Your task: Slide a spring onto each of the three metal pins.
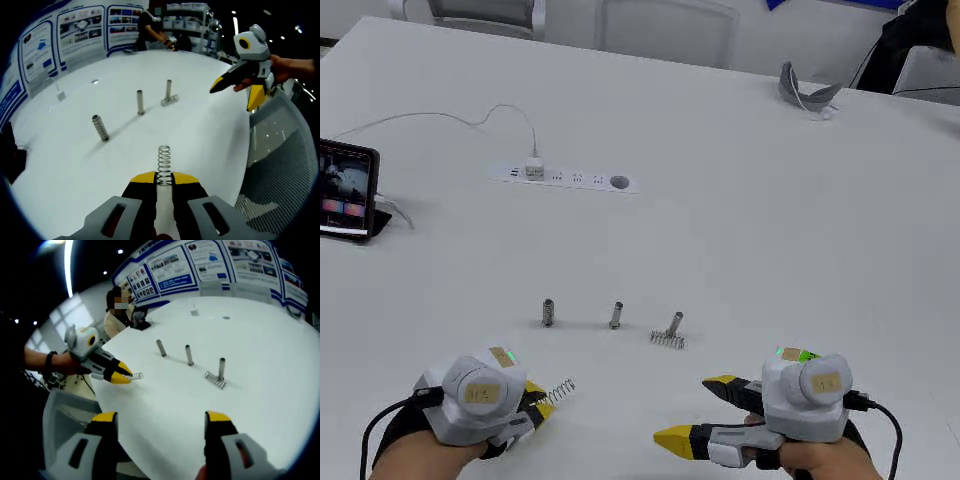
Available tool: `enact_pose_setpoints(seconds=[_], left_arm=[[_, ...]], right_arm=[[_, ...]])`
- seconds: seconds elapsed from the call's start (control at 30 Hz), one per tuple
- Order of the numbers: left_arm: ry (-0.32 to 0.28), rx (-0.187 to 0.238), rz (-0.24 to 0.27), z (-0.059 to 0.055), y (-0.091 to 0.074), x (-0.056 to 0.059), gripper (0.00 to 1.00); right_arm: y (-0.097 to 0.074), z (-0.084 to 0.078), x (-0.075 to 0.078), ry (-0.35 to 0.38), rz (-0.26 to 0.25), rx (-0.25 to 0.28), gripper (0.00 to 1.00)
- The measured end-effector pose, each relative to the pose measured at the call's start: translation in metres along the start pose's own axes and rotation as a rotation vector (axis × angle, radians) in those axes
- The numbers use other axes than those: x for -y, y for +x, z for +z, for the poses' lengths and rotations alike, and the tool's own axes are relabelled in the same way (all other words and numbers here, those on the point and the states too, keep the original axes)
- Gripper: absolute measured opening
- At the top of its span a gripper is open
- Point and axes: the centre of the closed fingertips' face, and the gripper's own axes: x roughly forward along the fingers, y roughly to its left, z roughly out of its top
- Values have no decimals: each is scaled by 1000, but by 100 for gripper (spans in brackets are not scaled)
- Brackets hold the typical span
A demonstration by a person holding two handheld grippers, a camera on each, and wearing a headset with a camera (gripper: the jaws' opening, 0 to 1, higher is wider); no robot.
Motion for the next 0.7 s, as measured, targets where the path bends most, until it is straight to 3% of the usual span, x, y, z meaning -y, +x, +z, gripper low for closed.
enact_pose_setpoints(seconds=[0.7], left_arm=[[48, 54, -26, 21, -22, 26, 11]], right_arm=[[10, 4, -22, -8, 76, -3, 65]])
